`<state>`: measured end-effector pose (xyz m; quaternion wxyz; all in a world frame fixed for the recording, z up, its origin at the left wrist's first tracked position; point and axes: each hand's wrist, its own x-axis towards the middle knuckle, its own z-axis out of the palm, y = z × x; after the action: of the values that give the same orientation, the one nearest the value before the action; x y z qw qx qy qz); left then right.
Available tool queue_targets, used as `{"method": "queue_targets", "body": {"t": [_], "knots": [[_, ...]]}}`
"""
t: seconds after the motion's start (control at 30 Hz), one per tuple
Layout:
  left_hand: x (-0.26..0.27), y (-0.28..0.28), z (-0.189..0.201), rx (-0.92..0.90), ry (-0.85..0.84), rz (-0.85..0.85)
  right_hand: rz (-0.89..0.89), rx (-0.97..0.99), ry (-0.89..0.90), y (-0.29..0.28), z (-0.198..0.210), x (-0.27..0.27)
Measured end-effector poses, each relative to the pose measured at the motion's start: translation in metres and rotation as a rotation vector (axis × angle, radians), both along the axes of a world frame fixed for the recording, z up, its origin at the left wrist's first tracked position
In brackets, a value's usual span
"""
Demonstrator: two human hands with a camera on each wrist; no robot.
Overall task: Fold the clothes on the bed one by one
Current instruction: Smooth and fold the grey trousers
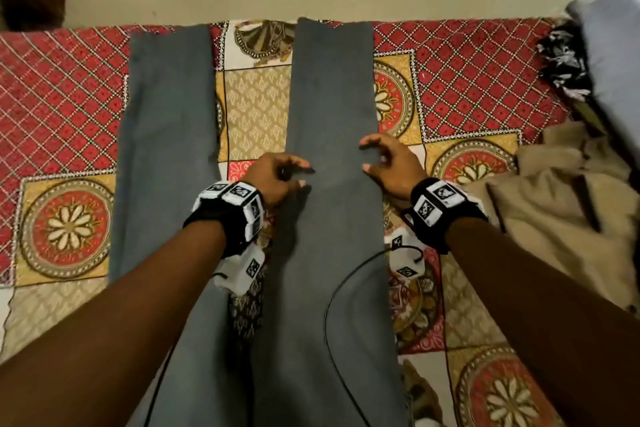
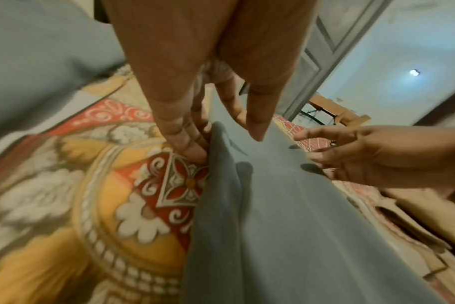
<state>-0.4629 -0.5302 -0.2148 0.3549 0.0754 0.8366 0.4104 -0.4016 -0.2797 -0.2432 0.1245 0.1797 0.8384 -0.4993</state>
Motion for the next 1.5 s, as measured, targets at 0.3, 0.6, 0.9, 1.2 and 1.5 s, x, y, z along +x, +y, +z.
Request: {"method": "queue_targets", "body": {"t": [0.3,0.6,0.9,1.2,1.5], "knots": [[-0.031,0.012,-0.028,-0.631,0.314,-0.385,0.237,0.076,-0.093,0.017,-0.031,-0.036],[0.002,0.007,0.003,-0.596,0.423,-0.222,0.026,0.242,-0.048,0.006,-0.008,-0.022],[0.17,-0.017,-0.005,-0.638,0.28,-0.526,0.847,0.573,0.032,-0.06,0.004,0.108],[0.183,-0.039,0.0,-0.647,0.305,-0.436,0.416,0.559,0.06,-0.044,0.021,0.129],[0.411,-0.078,0.006,-0.376,0.237,-0.039,0.79,0.44,0.206,-0.131,0.007,0.385]]}}
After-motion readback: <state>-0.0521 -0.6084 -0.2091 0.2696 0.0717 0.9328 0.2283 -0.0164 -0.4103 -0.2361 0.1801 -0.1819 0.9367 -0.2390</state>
